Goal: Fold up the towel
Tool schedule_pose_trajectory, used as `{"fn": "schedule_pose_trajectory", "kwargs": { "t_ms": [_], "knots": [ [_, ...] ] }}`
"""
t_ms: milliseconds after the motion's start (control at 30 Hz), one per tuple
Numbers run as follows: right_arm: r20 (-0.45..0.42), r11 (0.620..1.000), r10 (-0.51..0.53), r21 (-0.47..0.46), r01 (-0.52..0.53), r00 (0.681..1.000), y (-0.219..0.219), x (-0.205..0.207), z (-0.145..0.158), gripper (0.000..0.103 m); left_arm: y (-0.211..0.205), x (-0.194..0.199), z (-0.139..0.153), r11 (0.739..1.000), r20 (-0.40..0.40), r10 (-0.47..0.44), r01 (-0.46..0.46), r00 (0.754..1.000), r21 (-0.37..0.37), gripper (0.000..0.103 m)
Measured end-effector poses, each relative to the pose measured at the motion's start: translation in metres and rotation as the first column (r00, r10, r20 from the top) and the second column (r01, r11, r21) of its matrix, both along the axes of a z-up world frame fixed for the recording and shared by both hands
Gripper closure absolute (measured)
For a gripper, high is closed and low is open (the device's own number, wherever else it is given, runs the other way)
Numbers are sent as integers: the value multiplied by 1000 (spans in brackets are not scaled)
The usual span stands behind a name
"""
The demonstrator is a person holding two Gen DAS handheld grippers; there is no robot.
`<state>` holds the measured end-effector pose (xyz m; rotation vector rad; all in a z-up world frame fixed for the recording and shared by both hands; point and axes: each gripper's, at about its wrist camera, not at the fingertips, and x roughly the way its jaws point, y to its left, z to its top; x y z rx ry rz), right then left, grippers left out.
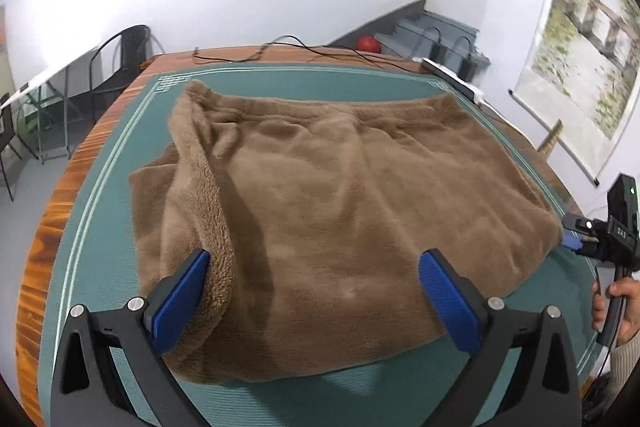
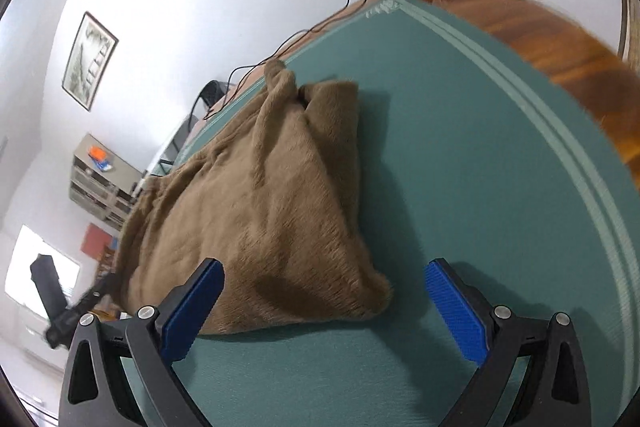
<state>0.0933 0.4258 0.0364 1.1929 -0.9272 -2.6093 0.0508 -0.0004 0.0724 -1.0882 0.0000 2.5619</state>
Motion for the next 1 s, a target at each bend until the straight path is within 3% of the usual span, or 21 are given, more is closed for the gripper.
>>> {"fn": "schedule_pose_trajectory", "kwargs": {
  "t_ms": [133,233,300,467,667,867,967,1000],
  "knots": [
    [10,995,-6,-104,7,1000,-9,-4,-4,0,-38,-9,-5,993,-10,119,-119,993,-5,0],
    [18,995,-41,-93,42,999,-17,-5,-3,0,-70,-17,-14,979,11,202,-202,979,-6,0],
    [17,992,-77,-94,78,997,-21,-6,-3,0,-85,-19,-22,973,31,228,-229,973,10,0],
    [31,960,-190,-203,192,981,-24,-4,-7,0,-108,-20,-29,964,36,262,-263,964,30,0],
    [21,944,-272,-190,271,962,-43,34,0,0,-117,-10,-7,968,-2,206,-203,979,148,0],
    [23,951,-250,-180,250,968,-56,35,-1,0,-81,-2,2,978,-25,-1,7,1000,207,0],
    [20,955,-244,-171,244,970,-63,19,-2,0,-68,-3,-6,994,-37,-15,19,999,105,0],
    [16,955,-247,-164,246,969,-63,12,-2,0,-72,-12,-15,996,-8,20,-19,1000,82,0]
  ]
}}
